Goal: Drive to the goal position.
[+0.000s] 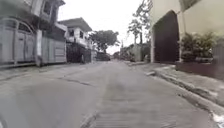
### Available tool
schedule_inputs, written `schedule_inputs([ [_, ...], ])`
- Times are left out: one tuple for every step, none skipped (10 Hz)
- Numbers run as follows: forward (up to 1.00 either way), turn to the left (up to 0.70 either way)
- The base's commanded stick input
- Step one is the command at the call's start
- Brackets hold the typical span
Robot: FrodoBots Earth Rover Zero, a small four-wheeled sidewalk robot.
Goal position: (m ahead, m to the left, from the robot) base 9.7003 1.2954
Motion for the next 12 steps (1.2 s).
schedule_inputs([
  [1.0, 0.0],
  [1.0, 0.0],
  [1.0, 0.0],
  [1.0, 0.0],
  [1.0, 0.0],
  [1.0, 0.0],
  [1.0, -0.25],
  [1.0, -0.4],
  [1.0, -0.4],
  [1.0, -0.4],
  [1.0, -0.4],
  [1.0, -0.22],
])
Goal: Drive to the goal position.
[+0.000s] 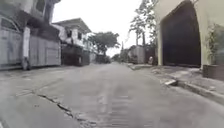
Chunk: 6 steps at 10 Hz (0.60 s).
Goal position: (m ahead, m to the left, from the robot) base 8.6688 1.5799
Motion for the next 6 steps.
schedule_inputs([
  [1.0, 0.0],
  [1.0, 0.0],
  [1.0, 0.0],
  [1.0, 0.0],
  [1.0, 0.0],
  [1.0, 0.0],
])
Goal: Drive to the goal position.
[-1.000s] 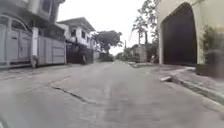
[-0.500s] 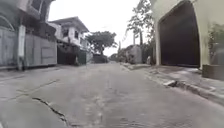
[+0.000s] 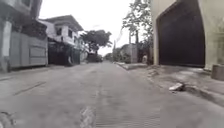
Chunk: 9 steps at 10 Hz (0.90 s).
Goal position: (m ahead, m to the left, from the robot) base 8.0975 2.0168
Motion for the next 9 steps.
schedule_inputs([
  [1.0, 0.0],
  [1.0, 0.0],
  [1.0, 0.0],
  [1.0, 0.0],
  [1.0, 0.0],
  [1.0, 0.0],
  [1.0, 0.0],
  [1.0, 0.0],
  [1.0, 0.0],
])
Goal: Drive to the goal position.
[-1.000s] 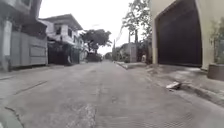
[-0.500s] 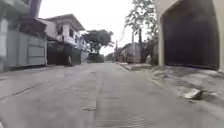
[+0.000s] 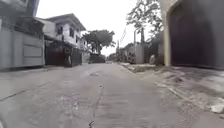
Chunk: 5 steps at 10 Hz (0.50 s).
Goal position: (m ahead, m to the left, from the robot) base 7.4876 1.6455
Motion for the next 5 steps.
schedule_inputs([
  [1.0, 0.0],
  [1.0, 0.0],
  [1.0, 0.0],
  [1.0, 0.0],
  [1.0, 0.0],
])
